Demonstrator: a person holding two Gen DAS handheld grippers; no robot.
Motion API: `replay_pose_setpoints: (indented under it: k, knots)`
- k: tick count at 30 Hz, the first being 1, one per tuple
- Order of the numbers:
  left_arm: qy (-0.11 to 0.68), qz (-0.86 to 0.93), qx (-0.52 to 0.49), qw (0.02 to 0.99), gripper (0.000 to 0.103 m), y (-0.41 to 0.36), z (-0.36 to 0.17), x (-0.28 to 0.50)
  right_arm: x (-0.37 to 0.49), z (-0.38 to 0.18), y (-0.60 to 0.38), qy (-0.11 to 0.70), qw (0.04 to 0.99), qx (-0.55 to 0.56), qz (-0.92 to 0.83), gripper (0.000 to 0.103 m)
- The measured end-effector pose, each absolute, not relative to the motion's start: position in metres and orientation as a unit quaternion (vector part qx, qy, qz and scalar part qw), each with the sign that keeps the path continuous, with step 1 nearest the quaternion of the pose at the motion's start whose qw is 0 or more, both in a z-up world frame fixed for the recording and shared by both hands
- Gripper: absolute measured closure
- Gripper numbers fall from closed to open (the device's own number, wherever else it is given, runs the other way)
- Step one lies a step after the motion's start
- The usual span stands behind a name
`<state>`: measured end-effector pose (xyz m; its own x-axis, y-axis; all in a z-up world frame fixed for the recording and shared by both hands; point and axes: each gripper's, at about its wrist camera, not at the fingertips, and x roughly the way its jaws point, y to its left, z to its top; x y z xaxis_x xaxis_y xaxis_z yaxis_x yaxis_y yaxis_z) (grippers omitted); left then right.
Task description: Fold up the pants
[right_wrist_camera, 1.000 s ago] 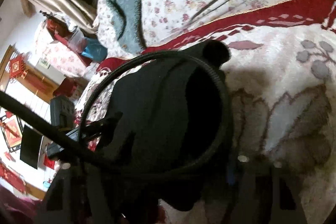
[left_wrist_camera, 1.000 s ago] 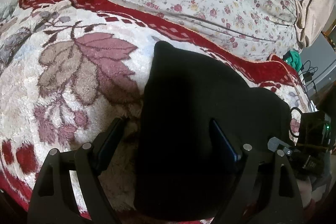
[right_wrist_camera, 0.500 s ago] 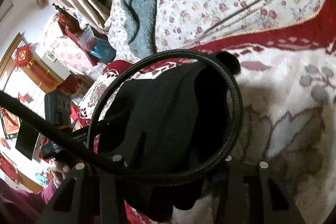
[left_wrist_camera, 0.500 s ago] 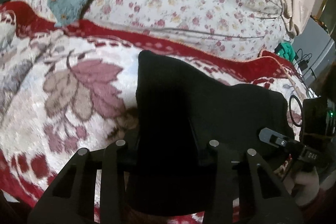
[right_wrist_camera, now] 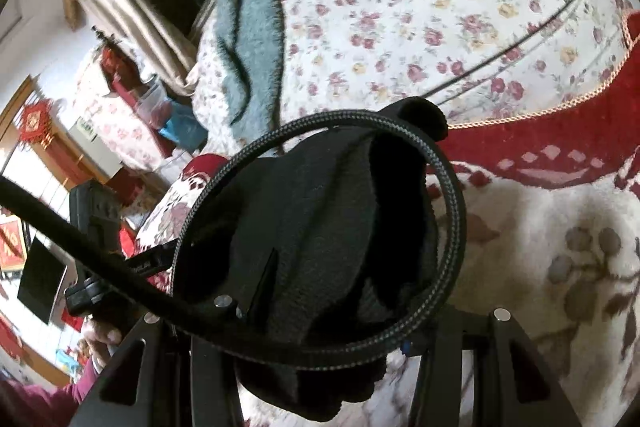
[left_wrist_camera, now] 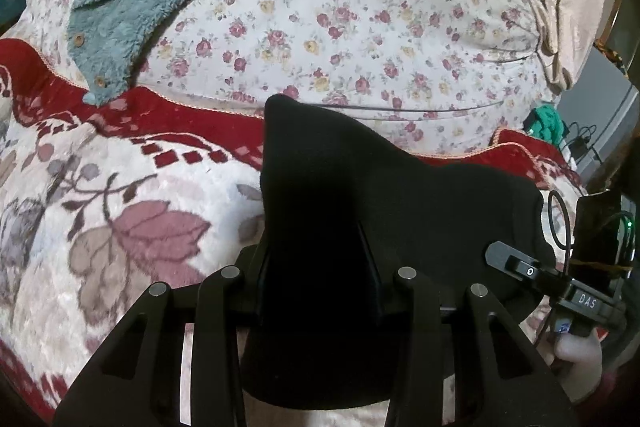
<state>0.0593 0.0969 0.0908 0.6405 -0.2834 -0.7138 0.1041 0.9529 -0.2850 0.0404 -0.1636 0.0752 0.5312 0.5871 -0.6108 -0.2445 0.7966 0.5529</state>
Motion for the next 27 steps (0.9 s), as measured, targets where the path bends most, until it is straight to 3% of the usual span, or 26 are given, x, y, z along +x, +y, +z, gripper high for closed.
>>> replay_pose_setpoints:
  k: [5,8,9,12,17,27]
  knots:
    - [0.445,-0.092,-0.115,0.883,0.066,0.097,0.065,0.083,0.066,0.047,-0.168,0.454,0.841,0.2,0.216,0.052]
    - [0.471,-0.083,-0.122,0.87,0.062,0.1,0.042,0.09,0.073,0.024,-0.174,0.484,0.837,0.19,0.169,0.03]
    - [0.47,-0.08,-0.125,0.87,0.056,0.101,0.039,0.09,0.072,0.02,-0.179,0.478,0.838,0.202,0.17,0.025]
    - [0.465,-0.076,-0.128,0.873,0.04,0.106,0.036,0.09,0.068,0.018,-0.187,0.47,0.836,0.223,0.173,0.025]
    - [0.463,-0.059,-0.119,0.876,0.04,0.105,0.045,0.084,0.055,0.047,-0.192,0.452,0.857,0.204,0.139,0.025]
    - [0.386,-0.011,-0.052,0.921,0.04,0.086,0.089,0.045,0.017,0.127,-0.176,0.362,0.919,0.122,0.1,0.025]
